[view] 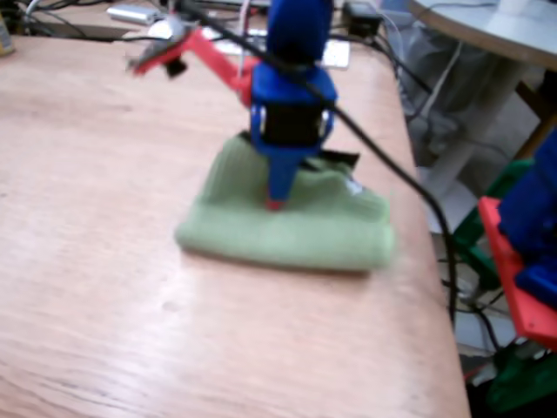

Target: Clean the table

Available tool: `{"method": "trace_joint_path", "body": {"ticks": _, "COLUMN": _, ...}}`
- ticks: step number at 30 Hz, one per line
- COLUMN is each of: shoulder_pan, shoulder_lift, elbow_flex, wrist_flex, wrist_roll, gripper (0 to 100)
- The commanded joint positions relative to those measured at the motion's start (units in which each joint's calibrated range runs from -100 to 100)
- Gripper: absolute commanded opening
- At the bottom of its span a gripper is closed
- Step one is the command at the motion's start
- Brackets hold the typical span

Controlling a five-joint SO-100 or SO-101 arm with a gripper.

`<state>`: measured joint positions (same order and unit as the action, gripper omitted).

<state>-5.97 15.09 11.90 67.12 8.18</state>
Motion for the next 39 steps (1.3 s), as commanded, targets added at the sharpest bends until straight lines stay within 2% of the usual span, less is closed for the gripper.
{"method": "trace_joint_path", "body": {"ticks": 1, "shoulder_pan": 18.32, "shoulder_lift": 4.04, "elbow_flex": -0.43, "wrist_flex": -0.62, "wrist_roll": 3.13, "gripper": 1}}
{"method": "trace_joint_path", "body": {"ticks": 4, "shoulder_pan": 32.87, "shoulder_lift": 8.15, "elbow_flex": -3.27, "wrist_flex": -0.62, "wrist_roll": 5.71, "gripper": 1}}
{"method": "trace_joint_path", "body": {"ticks": 8, "shoulder_pan": 52.16, "shoulder_lift": 19.73, "elbow_flex": -20.26, "wrist_flex": -0.54, "wrist_roll": 8.11, "gripper": 1}}
{"method": "trace_joint_path", "body": {"ticks": 13, "shoulder_pan": 63.16, "shoulder_lift": 30.11, "elbow_flex": -35.73, "wrist_flex": -0.54, "wrist_roll": 9.28, "gripper": 1}}
{"method": "trace_joint_path", "body": {"ticks": 17, "shoulder_pan": 68.06, "shoulder_lift": 36.63, "elbow_flex": -48.38, "wrist_flex": -0.21, "wrist_roll": 10.84, "gripper": 1}}
{"method": "trace_joint_path", "body": {"ticks": 19, "shoulder_pan": 67.89, "shoulder_lift": 35.25, "elbow_flex": -52.44, "wrist_flex": 0.69, "wrist_roll": 10.50, "gripper": 1}}
{"method": "trace_joint_path", "body": {"ticks": 23, "shoulder_pan": 65.69, "shoulder_lift": 1.64, "elbow_flex": -45.64, "wrist_flex": 2.75, "wrist_roll": 10.11, "gripper": 1}}
{"method": "trace_joint_path", "body": {"ticks": 25, "shoulder_pan": 57.91, "shoulder_lift": -14.23, "elbow_flex": -37.81, "wrist_flex": 6.77, "wrist_roll": 10.11, "gripper": 1}}
{"method": "trace_joint_path", "body": {"ticks": 27, "shoulder_pan": 43.70, "shoulder_lift": -27.10, "elbow_flex": -31.49, "wrist_flex": 10.63, "wrist_roll": 10.06, "gripper": 1}}
{"method": "trace_joint_path", "body": {"ticks": 30, "shoulder_pan": 8.67, "shoulder_lift": -33.61, "elbow_flex": -28.37, "wrist_flex": 13.99, "wrist_roll": 9.77, "gripper": 1}}
{"method": "trace_joint_path", "body": {"ticks": 31, "shoulder_pan": -10.45, "shoulder_lift": -33.36, "elbow_flex": -28.94, "wrist_flex": 13.67, "wrist_roll": 6.59, "gripper": 1}}
{"method": "trace_joint_path", "body": {"ticks": 33, "shoulder_pan": -25.68, "shoulder_lift": -31.56, "elbow_flex": -28.28, "wrist_flex": 12.93, "wrist_roll": 3.47, "gripper": 1}}
{"method": "trace_joint_path", "body": {"ticks": 35, "shoulder_pan": -31.43, "shoulder_lift": -25.64, "elbow_flex": -29.13, "wrist_flex": 12.85, "wrist_roll": 0.73, "gripper": 1}}
{"method": "trace_joint_path", "body": {"ticks": 37, "shoulder_pan": -31.43, "shoulder_lift": -19.03, "elbow_flex": -29.22, "wrist_flex": 12.85, "wrist_roll": -1.90, "gripper": 1}}
{"method": "trace_joint_path", "body": {"ticks": 39, "shoulder_pan": -31.26, "shoulder_lift": -14.75, "elbow_flex": -29.32, "wrist_flex": 12.68, "wrist_roll": -2.30, "gripper": 1}}
